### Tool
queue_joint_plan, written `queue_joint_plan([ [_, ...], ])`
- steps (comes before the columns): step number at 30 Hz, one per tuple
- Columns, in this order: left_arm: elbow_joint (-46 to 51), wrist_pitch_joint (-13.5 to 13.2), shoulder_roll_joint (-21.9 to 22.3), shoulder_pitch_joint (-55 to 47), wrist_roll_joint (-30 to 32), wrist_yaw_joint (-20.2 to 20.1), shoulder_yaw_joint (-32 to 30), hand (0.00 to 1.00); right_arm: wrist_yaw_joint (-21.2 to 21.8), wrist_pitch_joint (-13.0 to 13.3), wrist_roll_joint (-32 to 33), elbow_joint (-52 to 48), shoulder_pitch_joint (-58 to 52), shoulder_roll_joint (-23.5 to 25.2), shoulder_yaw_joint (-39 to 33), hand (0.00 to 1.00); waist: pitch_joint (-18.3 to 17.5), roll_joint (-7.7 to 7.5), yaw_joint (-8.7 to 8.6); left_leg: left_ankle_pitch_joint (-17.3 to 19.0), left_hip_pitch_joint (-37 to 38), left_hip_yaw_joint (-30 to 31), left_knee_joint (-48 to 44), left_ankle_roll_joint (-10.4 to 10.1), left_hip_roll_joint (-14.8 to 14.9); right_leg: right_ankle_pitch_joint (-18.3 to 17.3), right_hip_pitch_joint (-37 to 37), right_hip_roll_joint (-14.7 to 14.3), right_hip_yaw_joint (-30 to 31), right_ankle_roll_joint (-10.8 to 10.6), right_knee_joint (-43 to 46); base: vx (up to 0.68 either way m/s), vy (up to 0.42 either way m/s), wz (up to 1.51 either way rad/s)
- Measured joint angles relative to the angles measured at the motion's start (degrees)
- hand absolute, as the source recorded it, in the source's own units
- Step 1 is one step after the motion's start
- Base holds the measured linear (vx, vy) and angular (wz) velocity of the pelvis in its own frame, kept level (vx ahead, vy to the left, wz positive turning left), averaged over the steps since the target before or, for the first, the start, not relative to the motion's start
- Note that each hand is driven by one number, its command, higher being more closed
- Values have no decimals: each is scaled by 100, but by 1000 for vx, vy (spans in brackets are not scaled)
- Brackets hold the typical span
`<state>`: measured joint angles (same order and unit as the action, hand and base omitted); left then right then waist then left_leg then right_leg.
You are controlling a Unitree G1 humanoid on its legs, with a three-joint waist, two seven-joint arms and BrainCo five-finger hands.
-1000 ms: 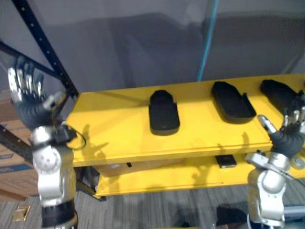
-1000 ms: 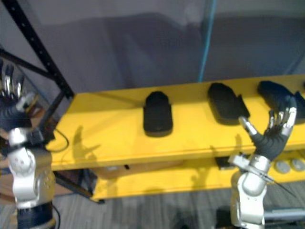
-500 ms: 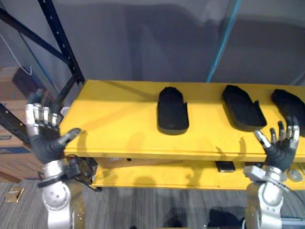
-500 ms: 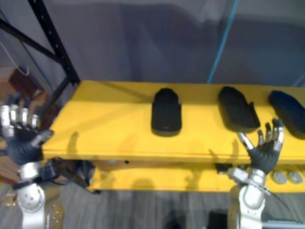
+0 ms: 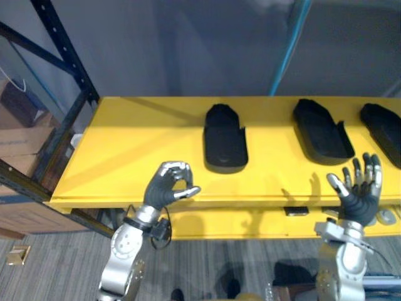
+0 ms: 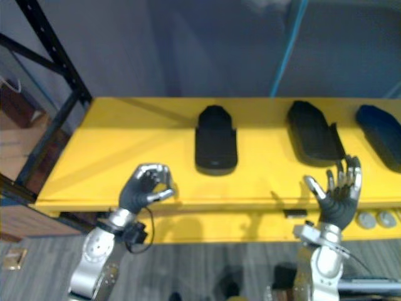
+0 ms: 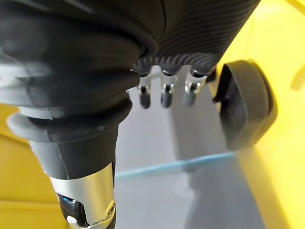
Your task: Walk over and take plastic housings, then place them on the shelf
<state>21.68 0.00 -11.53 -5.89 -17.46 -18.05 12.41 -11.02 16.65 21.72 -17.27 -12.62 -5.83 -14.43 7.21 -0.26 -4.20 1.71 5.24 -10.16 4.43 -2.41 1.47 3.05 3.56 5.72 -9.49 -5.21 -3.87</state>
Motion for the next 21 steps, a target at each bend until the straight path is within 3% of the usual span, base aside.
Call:
queue_joint_plan([
  [3, -212, 353, -64, 130, 3, -95, 327, 100, 23, 0, 1, 17, 1, -14, 19, 0, -4, 11, -12, 15, 45, -59, 8, 25, -32, -10, -6, 34, 33, -14, 47, -10, 36, -7],
  [8, -586, 648, -153, 361, 43, -27, 436, 100, 121, 0, 3, 30, 1, -49, 155, 0, -5, 11, -119, 16, 66, -125, 8, 28, -54, -6, -21, 53, 91, -21, 54, 4, 14, -7],
  [15, -1341, 935, 35, 944, 64, 715, 856, 100, 128, 0, 2, 53, 2, -64, 306, 0, -5, 10, -175, 16, 69, -163, 8, 28, -62, 6, -43, 54, 165, -37, 56, 1, 2, -1],
  [21, -1857, 1016, 234, 1321, 281, 1277, 981, 100, 138, 0, 2, 124, -2, -67, 502, 0, -6, 8, -281, 17, 72, -218, 9, 29, -62, 19, -67, 50, 218, -51, 58, -5, 1, -4],
])
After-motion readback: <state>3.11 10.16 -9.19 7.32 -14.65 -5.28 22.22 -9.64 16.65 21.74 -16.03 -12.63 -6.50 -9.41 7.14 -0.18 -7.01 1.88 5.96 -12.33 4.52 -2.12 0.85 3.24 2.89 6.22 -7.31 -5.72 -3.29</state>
